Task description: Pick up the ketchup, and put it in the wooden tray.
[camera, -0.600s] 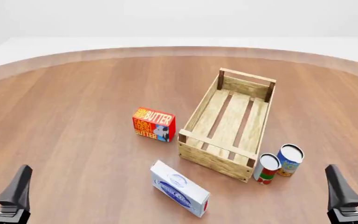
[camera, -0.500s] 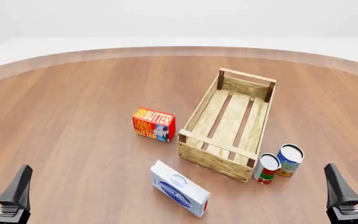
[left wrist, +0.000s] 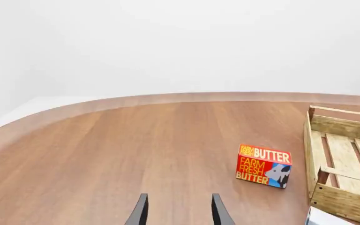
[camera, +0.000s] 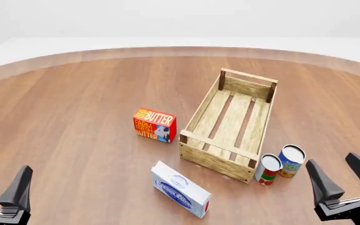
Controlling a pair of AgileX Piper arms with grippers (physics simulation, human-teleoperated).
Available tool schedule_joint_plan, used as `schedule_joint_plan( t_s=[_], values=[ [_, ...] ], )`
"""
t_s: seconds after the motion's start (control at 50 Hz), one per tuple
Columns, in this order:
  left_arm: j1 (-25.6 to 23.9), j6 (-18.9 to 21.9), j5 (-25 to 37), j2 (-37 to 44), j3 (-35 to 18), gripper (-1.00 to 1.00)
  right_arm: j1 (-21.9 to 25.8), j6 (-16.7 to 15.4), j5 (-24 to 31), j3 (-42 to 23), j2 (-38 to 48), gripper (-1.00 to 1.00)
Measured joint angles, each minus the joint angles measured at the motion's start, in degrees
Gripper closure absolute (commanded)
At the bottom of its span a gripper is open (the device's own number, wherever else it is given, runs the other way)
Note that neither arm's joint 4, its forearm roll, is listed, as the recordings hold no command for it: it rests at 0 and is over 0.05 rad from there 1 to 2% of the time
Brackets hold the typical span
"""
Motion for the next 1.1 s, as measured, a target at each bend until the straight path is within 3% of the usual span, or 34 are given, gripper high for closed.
schedule_joint_plan(
  t_s=[0.22, 0.4, 0.68, 1.1],
  values=[
    [0.0, 0.0, 0.0, 0.0, 0.0, -1.0, 9.79, -1.73, -1.65, -4.39, 8.46, -1.0],
    [0.0, 0.0, 0.0, 0.0, 0.0, -1.0, 18.2, -1.8, -6.9, -7.95, 19.71, -1.0],
    [0.0, 0.0, 0.0, 0.0, 0.0, -1.0, 30.1, -0.11, -14.72, -15.51, 38.43, -1.0],
    [0.0, 0.0, 0.0, 0.0, 0.0, -1.0, 44.99, 3.47, -18.77, -28.44, 60.43, -1.0]
  ],
)
